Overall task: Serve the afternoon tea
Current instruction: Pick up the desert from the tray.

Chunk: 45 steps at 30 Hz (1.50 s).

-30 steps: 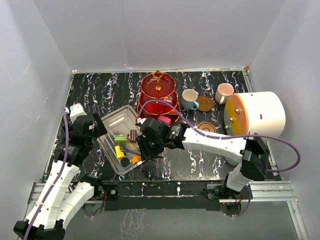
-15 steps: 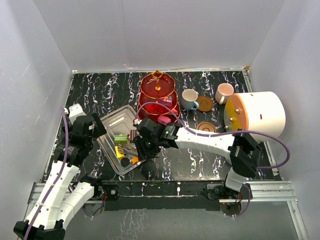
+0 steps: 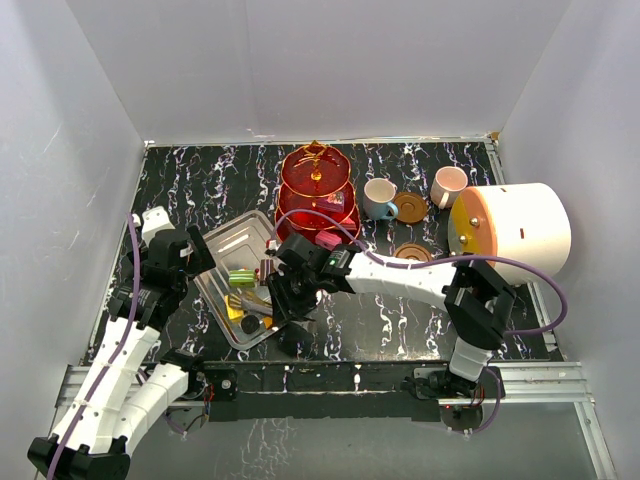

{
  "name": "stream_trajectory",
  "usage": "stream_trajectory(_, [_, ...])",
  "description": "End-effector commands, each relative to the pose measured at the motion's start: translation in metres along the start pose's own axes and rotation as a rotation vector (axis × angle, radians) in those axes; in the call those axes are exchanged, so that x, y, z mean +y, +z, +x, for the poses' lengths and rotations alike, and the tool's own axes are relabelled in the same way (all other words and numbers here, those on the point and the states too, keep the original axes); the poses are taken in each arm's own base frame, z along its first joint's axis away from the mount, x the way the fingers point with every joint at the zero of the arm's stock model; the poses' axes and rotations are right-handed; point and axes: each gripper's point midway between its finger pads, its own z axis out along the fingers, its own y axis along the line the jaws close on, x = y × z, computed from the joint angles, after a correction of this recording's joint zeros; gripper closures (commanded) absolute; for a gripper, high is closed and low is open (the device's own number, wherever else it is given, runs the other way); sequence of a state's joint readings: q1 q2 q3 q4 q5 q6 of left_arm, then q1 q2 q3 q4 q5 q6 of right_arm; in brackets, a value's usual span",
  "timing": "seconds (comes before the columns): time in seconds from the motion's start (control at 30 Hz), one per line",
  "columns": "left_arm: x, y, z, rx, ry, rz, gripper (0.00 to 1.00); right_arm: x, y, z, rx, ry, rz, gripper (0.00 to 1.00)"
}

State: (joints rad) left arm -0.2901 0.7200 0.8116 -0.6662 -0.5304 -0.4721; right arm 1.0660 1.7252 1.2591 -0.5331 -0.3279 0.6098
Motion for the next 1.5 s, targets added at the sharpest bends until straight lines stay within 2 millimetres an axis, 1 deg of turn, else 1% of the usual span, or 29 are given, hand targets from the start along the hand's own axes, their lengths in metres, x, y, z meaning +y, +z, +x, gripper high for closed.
stream_trajectory(0.0, [-0.003, -0.004, -0.011, -0.028, -0.008, 0.015, 0.01, 0.03, -0.003, -0.014, -0.028, -0.039, -0.13, 0.62])
stream_trajectory(0.2, [-0.003, -0.004, -0.011, -0.028, -0.007, 0.015, 0.01, 0.026, -0.003, -0.01, -0.026, -0.028, -0.127, 0.66])
stream_trajectory(0.43, [-0.001, -0.005, -0.011, -0.033, -0.01, 0.01, 0.01, 0.039, -0.001, -0.014, -0.025, -0.018, -0.186, 0.64])
stream_trajectory(0.5, [-0.001, -0.005, -0.011, -0.034, -0.01, 0.01, 0.01, 0.035, 0.008, -0.012, -0.005, -0.012, -0.176, 0.64])
stream_trajectory(0.6, [-0.001, -0.005, -0.012, -0.037, -0.011, 0.011, 0.01, 0.031, 0.007, -0.017, -0.029, -0.009, -0.137, 0.7])
stream_trajectory(0.67, [-0.001, -0.006, -0.013, -0.038, -0.012, 0.012, 0.01, 0.032, 0.002, -0.023, -0.055, -0.013, -0.13, 0.78])
stream_trajectory(0.7, [-0.001, -0.006, -0.013, -0.039, -0.012, 0.012, 0.01, 0.036, -0.005, -0.028, -0.075, -0.018, -0.126, 0.8])
stream_trajectory(0.77, [0.0, -0.006, -0.013, -0.042, -0.013, 0.01, 0.01, 0.045, -0.024, -0.038, -0.133, -0.036, -0.129, 0.81])
stream_trajectory(0.83, [0.002, -0.007, -0.014, -0.046, -0.018, 0.002, 0.01, 0.046, -0.04, -0.048, -0.189, -0.041, -0.098, 0.81])
stream_trajectory(0.97, [0.012, -0.014, -0.02, -0.083, -0.051, -0.032, 0.01, 0.028, -0.078, -0.062, -0.285, -0.045, 0.079, 0.83])
stream_trajectory(1.03, [0.016, -0.019, -0.024, -0.112, -0.073, -0.036, 0.01, 0.023, -0.099, -0.07, -0.332, -0.051, 0.138, 0.83])
stream_trajectory(1.1, [0.019, -0.023, -0.027, -0.136, -0.091, -0.033, 0.01, 0.022, -0.121, -0.08, -0.38, -0.052, 0.182, 0.83])
stream_trajectory(1.2, [0.022, -0.027, -0.03, -0.158, -0.107, -0.031, 0.01, 0.017, -0.148, -0.091, -0.439, -0.045, 0.263, 0.83])
stream_trajectory(1.33, [0.022, -0.027, -0.03, -0.157, -0.108, -0.03, 0.01, 0.001, -0.172, -0.099, -0.472, -0.022, 0.368, 0.83])
stream_trajectory(1.47, [0.021, -0.026, -0.028, -0.146, -0.101, -0.033, 0.01, -0.017, -0.186, -0.102, -0.494, 0.005, 0.438, 0.83])
